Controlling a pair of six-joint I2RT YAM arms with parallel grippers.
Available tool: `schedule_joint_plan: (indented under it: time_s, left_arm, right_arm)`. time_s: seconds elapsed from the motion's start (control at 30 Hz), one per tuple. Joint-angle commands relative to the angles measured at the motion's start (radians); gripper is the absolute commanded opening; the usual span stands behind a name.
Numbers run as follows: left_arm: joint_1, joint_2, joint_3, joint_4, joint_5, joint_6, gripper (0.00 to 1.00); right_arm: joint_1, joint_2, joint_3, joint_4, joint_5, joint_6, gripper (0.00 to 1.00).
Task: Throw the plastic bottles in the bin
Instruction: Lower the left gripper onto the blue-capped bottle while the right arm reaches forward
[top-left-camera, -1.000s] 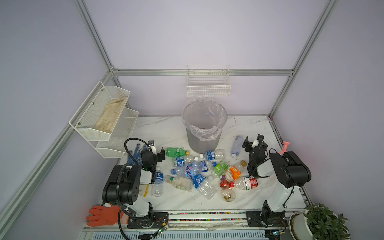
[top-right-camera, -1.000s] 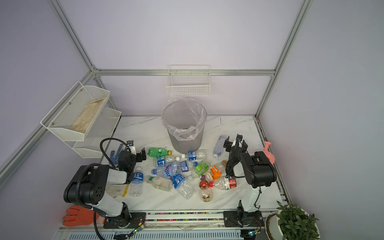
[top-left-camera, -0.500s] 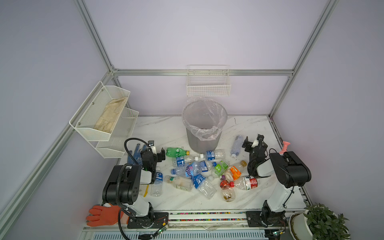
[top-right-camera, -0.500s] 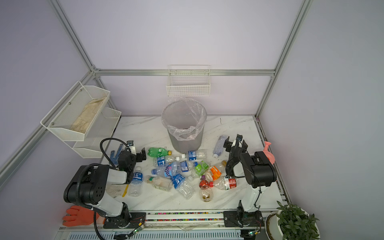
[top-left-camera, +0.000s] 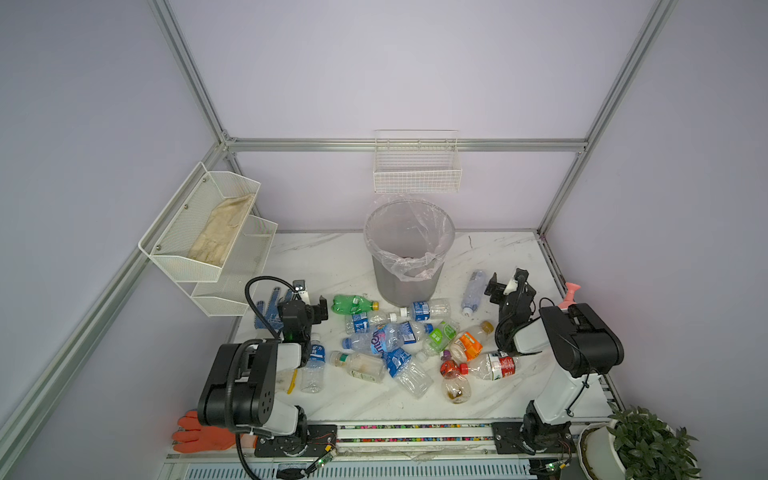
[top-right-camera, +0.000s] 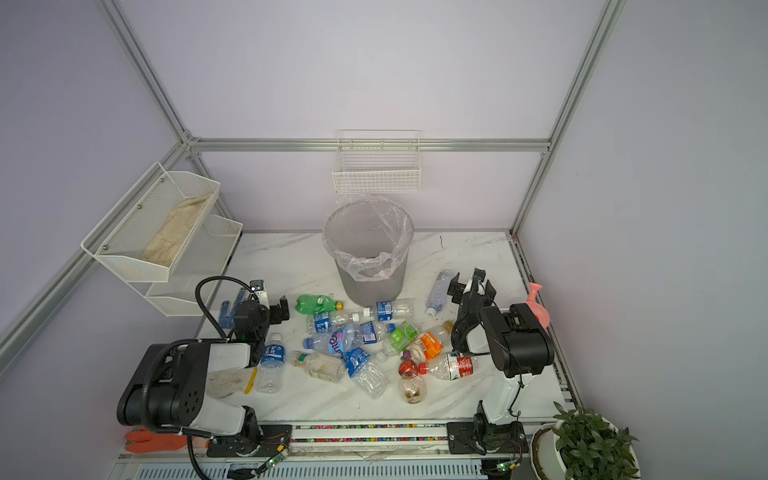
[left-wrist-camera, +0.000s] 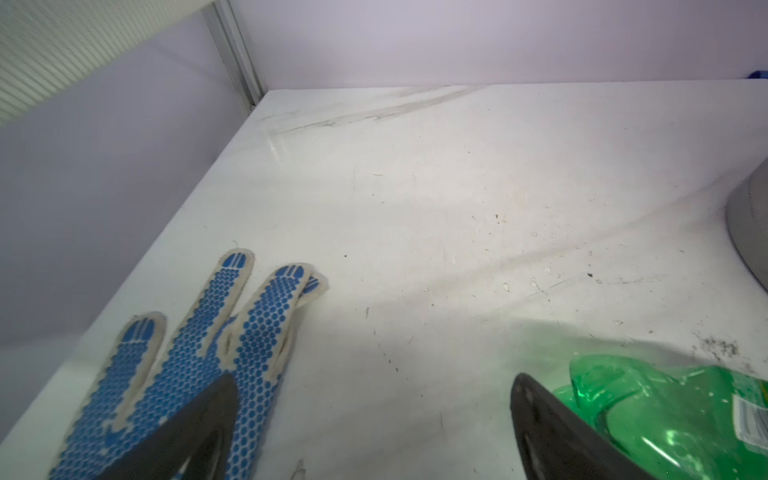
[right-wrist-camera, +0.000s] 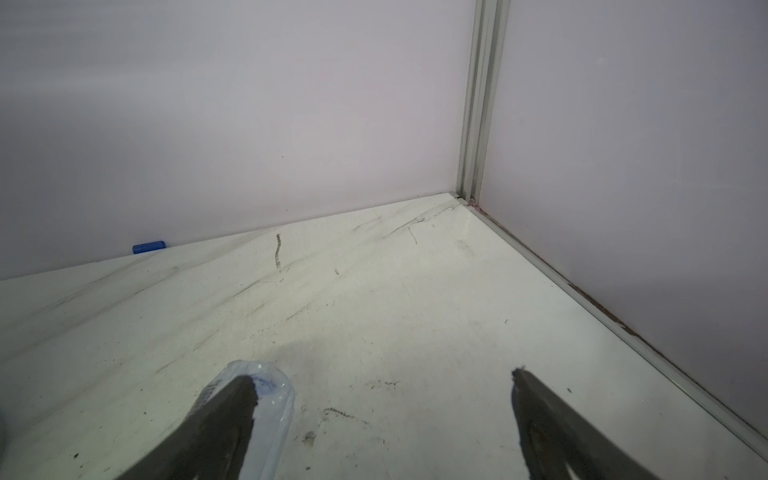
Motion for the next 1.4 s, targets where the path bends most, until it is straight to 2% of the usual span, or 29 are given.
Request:
schedule_joint_plan:
  time_s: [0.0,0.07,0.13,0.17,0.23,0.27,0.3,0.33,0.4,0.53,0.6,0.7,0.77,0.93,1.03,1.13,1.2,1.37]
  left_arm:
    - [-0.014,-0.186,0.218,-0.291,-0.071,-0.037,1.0]
    - [-0.023,-0.271,0.3,-0.464,-0.099,-0.075,1.0]
    - [-0.029,-0.342,0.41,-0.688,-0.107,-0.141,1.0]
    - [-0.029,-0.363,0.464,-0.797,-0.094,-0.154,1.0]
    - [-0.032,-0.407,0.554,-0.992,-0.034,-0.178,1.0]
    - [-0.031,-0.433,0.576,-1.052,-0.009,-0.197,1.0]
    - [-0.032,-0.471,0.591,-1.118,0.015,-0.245,1.0]
    - [-0.031,-0.509,0.605,-1.179,0.057,-0.274,1.0]
    - [-0.032,-0.584,0.627,-1.298,0.128,-0.332,1.0]
    - [-0.034,-0.651,0.633,-1.533,0.272,-0.422,1.0]
    - [-0.035,-0.649,0.615,-1.626,0.314,-0.465,1.0]
    - [-0.036,-0.677,0.541,-1.672,0.351,-0.518,1.0]
    - [-0.036,-0.714,0.476,-1.673,0.32,-0.552,1.0]
    - [-0.037,-0.741,0.435,-1.674,0.325,-0.656,1.0]
    - [-0.042,-0.719,0.388,-1.671,0.352,-0.714,1.0]
    - [-0.059,-0.725,0.343,-1.644,0.316,-0.772,1.0]
    - [-0.073,-0.719,0.344,-1.641,0.255,-0.787,1.0]
    - [-0.108,-0.643,0.293,-1.576,0.187,-0.831,1.0]
  right_arm:
    - [0.073,-0.205,0.043,-0.112,0.113,-0.064,0.97]
    - [0.127,-0.334,0.071,-0.178,0.122,-0.111,0.97]
    - [0.175,-0.485,0.161,-0.367,0.119,-0.113,0.97]
    - [0.181,-0.544,0.216,-0.508,0.123,-0.033,0.97]
    - [0.178,-0.661,0.378,-1.014,0.15,0.418,0.97]
    - [0.174,-0.7,0.406,-1.127,0.111,0.53,0.97]
    - [0.173,-0.741,0.391,-1.127,-0.036,0.531,0.97]
    - [0.172,-0.775,0.375,-1.125,-0.136,0.524,0.97]
    - [0.176,-0.804,0.374,-1.211,-0.248,0.587,0.97]
    - [0.177,-0.847,0.318,-1.33,-0.39,0.727,0.97]
    - [0.178,-0.862,0.311,-1.385,-0.415,0.763,0.97]
    - [0.181,-0.871,0.352,-1.49,-0.412,0.749,0.97]
    - [0.185,-0.871,0.371,-1.528,-0.416,0.737,0.97]
    - [0.192,-0.847,0.407,-1.648,-0.419,0.768,0.97]
    - [0.196,-0.878,0.388,-1.639,-0.407,0.795,0.97]
    - [0.197,-0.904,0.368,-1.613,-0.433,0.813,0.97]
    - [0.199,-0.892,0.371,-1.619,-0.456,0.807,0.94]
    - [0.206,-0.892,0.36,-1.615,-0.481,0.808,0.89]
